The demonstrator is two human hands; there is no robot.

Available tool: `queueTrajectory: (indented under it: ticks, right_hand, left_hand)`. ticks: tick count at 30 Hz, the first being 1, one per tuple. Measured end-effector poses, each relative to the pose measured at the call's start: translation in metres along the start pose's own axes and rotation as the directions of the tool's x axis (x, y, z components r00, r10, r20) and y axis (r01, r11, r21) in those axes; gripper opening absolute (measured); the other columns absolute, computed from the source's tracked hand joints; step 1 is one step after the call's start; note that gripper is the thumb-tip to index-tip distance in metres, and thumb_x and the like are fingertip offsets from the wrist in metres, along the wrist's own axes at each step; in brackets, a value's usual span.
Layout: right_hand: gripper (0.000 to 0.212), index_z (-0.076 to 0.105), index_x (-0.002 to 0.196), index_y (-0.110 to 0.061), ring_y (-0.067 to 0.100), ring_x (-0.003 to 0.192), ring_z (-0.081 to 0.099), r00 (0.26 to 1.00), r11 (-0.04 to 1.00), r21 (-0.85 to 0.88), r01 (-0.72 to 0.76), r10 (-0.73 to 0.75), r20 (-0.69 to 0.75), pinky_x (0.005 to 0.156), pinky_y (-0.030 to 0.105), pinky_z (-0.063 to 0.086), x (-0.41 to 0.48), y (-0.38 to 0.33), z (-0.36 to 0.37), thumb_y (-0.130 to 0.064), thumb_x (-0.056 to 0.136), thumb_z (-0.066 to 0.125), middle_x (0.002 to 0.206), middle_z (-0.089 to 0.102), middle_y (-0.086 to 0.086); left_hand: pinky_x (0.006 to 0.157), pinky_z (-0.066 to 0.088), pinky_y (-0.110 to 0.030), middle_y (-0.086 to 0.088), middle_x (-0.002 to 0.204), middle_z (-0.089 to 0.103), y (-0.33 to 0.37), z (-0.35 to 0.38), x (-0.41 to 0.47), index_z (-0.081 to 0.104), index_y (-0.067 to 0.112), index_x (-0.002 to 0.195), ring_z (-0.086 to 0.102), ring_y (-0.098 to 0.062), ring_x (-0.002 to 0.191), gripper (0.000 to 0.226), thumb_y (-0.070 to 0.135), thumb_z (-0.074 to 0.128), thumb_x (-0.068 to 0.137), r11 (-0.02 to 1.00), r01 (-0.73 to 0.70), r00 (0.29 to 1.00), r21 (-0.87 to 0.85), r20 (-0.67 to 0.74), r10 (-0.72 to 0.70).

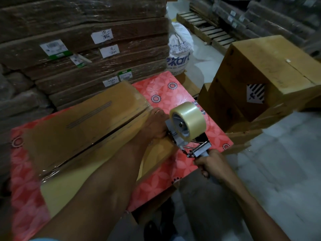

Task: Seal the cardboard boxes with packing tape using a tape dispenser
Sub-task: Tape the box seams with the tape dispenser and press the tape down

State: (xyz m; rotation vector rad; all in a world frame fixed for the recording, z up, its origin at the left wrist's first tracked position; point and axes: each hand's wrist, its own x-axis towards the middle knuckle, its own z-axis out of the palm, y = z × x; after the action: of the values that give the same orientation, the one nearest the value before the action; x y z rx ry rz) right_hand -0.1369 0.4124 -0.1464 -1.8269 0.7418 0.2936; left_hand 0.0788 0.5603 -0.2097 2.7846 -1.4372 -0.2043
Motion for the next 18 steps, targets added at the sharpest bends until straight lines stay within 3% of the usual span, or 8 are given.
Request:
queueTrajectory:
  ticks: [4,6,9,12,15,16,18]
  right_hand:
    - [0.019,0.057,0.055,-0.013,0.022,0.043,0.044,1.0,1.0,0.005,0.014,-0.014,-0.021,0.053,0.038,0.037,-0.007,0.0,0.004,-0.012,0.07,0.069,0.05,0.052,0.007]
    - [0.017,0.058,0.052,-0.01,0.023,0.042,0.045,0.999,1.0,-0.021,0.012,-0.013,-0.043,0.05,0.036,0.037,-0.014,0.002,0.0,-0.019,0.062,0.068,0.048,0.053,0.011]
    - [0.017,0.058,0.052,-0.013,0.025,0.041,0.05,0.996,0.992,-0.124,0.031,-0.041,-0.078,0.049,0.036,0.038,-0.031,0.018,-0.009,-0.025,0.06,0.067,0.044,0.054,0.008]
    - [0.023,0.059,0.05,-0.021,0.024,0.047,0.049,0.994,0.987,-0.158,0.01,-0.026,-0.106,0.055,0.033,0.037,-0.038,0.037,-0.014,-0.019,0.07,0.071,0.042,0.053,0.001]
    - [0.02,0.057,0.05,-0.024,0.024,0.05,0.046,0.995,0.985,-0.169,0.03,-0.045,-0.087,0.056,0.032,0.036,-0.032,0.043,-0.012,-0.025,0.066,0.07,0.048,0.051,-0.003]
    - [0.019,0.055,0.052,-0.021,0.024,0.05,0.047,0.995,0.987,-0.159,0.034,-0.049,-0.092,0.055,0.033,0.038,-0.029,0.044,-0.012,-0.029,0.063,0.07,0.052,0.052,0.0]
    - [0.022,0.054,0.052,-0.017,0.026,0.049,0.05,0.995,0.989,-0.142,0.027,-0.041,-0.097,0.052,0.035,0.04,-0.027,0.044,-0.015,-0.028,0.063,0.071,0.054,0.055,0.006]
  left_hand:
    - [0.112,0.025,-0.041,-0.013,0.111,0.066,0.005,-0.012,0.0,0.068,0.011,0.11,0.055,-0.033,0.115,0.036,0.026,0.058,0.079,0.999,0.042,0.999,0.025,-0.034,-0.041]
    - [0.114,0.029,-0.044,-0.013,0.106,0.067,0.006,-0.011,0.0,0.069,0.011,0.104,0.058,-0.034,0.114,0.027,0.023,0.058,0.082,0.998,0.04,0.997,0.051,-0.069,-0.036]
    - [0.117,0.018,-0.041,-0.009,0.122,0.062,0.014,-0.017,-0.002,0.064,0.014,0.117,0.048,-0.031,0.126,0.032,0.03,0.046,0.096,0.98,0.114,0.989,0.163,0.074,-0.127]
    - [0.118,0.017,-0.04,-0.013,0.12,0.063,0.021,-0.024,-0.002,0.066,0.011,0.114,0.047,-0.031,0.126,0.033,0.029,0.044,0.098,0.985,0.14,0.986,0.103,0.079,-0.149]
    - [0.121,0.013,-0.046,-0.011,0.119,0.062,0.025,-0.03,-0.003,0.066,0.014,0.114,0.046,-0.031,0.126,0.03,0.028,0.046,0.096,0.988,0.134,0.986,0.079,0.089,-0.141]
    - [0.12,0.015,-0.049,-0.01,0.116,0.063,0.028,-0.029,-0.007,0.067,0.016,0.11,0.048,-0.03,0.124,0.025,0.024,0.05,0.093,0.991,0.133,0.989,0.027,0.068,-0.135]
    - [0.109,0.034,-0.051,-0.013,0.101,0.064,0.036,-0.013,-0.013,0.066,0.015,0.093,0.057,-0.035,0.11,0.013,0.01,0.06,0.083,0.973,0.102,0.993,-0.208,-0.032,-0.111]
